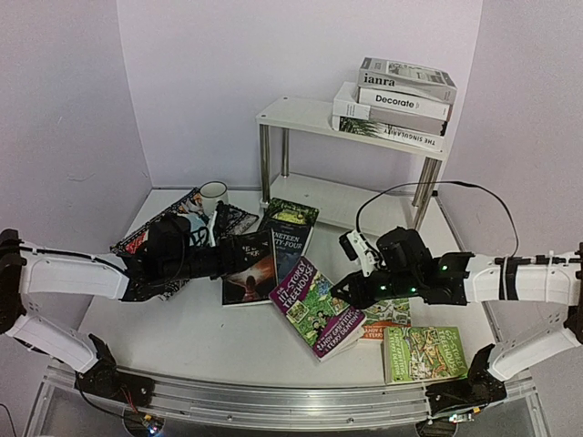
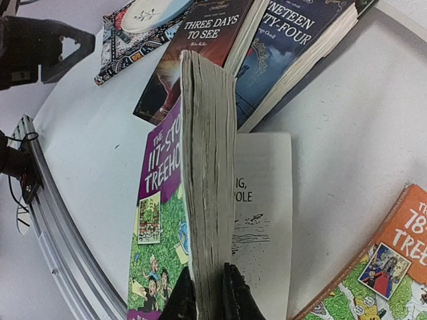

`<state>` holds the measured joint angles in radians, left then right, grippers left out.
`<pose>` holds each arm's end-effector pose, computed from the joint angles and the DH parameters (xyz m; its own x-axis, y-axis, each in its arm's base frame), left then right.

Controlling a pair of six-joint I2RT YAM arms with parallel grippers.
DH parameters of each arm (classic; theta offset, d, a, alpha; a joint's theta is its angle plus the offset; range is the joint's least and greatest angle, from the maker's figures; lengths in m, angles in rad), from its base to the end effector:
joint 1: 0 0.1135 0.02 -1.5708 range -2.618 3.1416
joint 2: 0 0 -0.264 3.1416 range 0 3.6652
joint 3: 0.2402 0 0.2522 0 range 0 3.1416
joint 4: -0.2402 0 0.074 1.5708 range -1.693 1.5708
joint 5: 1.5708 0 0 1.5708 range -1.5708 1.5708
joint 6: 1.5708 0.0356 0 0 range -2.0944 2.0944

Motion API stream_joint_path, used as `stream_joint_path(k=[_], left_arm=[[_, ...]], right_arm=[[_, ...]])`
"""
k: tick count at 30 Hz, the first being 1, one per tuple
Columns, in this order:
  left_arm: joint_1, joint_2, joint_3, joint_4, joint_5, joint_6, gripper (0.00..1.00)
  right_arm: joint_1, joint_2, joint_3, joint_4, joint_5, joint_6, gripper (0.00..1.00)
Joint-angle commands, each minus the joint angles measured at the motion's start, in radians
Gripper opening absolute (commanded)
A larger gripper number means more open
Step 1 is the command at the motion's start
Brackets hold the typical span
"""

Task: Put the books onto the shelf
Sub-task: Pick up the book from the center of the board, then pass from the right arm to the left

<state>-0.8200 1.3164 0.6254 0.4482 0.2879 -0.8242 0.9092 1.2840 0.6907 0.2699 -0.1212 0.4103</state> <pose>0.1874 -0.2157 0.2331 -0.7640 -0.2128 -0.6091 0.4834 0.4364 -0.7588 0.1721 0.2280 0.2448 -0.5196 -0.0227 -0.8541 -0.7049 0.5763 0.4134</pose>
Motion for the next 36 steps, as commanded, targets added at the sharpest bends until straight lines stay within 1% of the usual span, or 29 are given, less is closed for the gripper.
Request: stream_joint_path(k=[1, 2, 3, 6, 8, 11, 14, 19, 23, 25, 29, 34, 36], left_arm=[[0.079, -0.059, 0.011, -0.027, 0.059, 0.056, 0.93], [0.106, -0.055, 0.015, -0.032, 0.093, 0.056, 0.97], [0.13, -0.05, 0.022, -0.036, 0.124, 0.059, 0.99], [0.172, -0.027, 0.046, -0.046, 0.184, 0.091, 1.0], [0.183, -0.01, 0.077, -0.063, 0.211, 0.144, 1.0], [0.188, 0.037, 0.117, -0.089, 0.246, 0.219, 1.0], [0.188, 0.097, 0.158, -0.092, 0.322, 0.259, 1.0], [0.188, 0.217, 0.185, -0.092, 0.455, 0.24, 0.99], [0.188, 0.249, 0.168, -0.092, 0.53, 0.23, 0.97], [0.188, 0.262, 0.156, -0.092, 0.578, 0.252, 1.0], [0.188, 0.317, 0.155, -0.092, 0.658, 0.27, 1.0], [0.186, 0.368, 0.16, -0.092, 0.688, 0.255, 1.0], [0.186, 0.384, 0.161, -0.092, 0.694, 0.244, 0.98]], right_arm=[[0.001, -0.045, 0.064, 0.092, -0.052, -0.068, 0.0], [0.001, -0.044, 0.07, 0.094, -0.059, -0.07, 0.0], [0.0, -0.044, 0.075, 0.097, -0.065, -0.071, 0.0], [0.001, -0.039, 0.088, 0.11, -0.082, -0.072, 0.0], [0.002, -0.035, 0.097, 0.11, -0.094, -0.074, 0.0], [0.001, -0.031, 0.105, 0.112, -0.108, -0.068, 0.0], [0.0, -0.031, 0.111, 0.118, -0.11, -0.055, 0.0], [0.0, -0.023, 0.125, 0.119, -0.102, -0.038, 0.0], [0.001, -0.011, 0.124, 0.129, -0.096, -0.028, 0.0], [0.001, -0.004, 0.124, 0.142, -0.106, -0.022, 0.0], [0.0, 0.014, 0.138, 0.156, -0.132, -0.016, 0.0], [0.001, 0.031, 0.156, 0.163, -0.138, -0.007, 0.0], [0.0, 0.039, 0.165, 0.165, -0.134, -0.007, 0.0]])
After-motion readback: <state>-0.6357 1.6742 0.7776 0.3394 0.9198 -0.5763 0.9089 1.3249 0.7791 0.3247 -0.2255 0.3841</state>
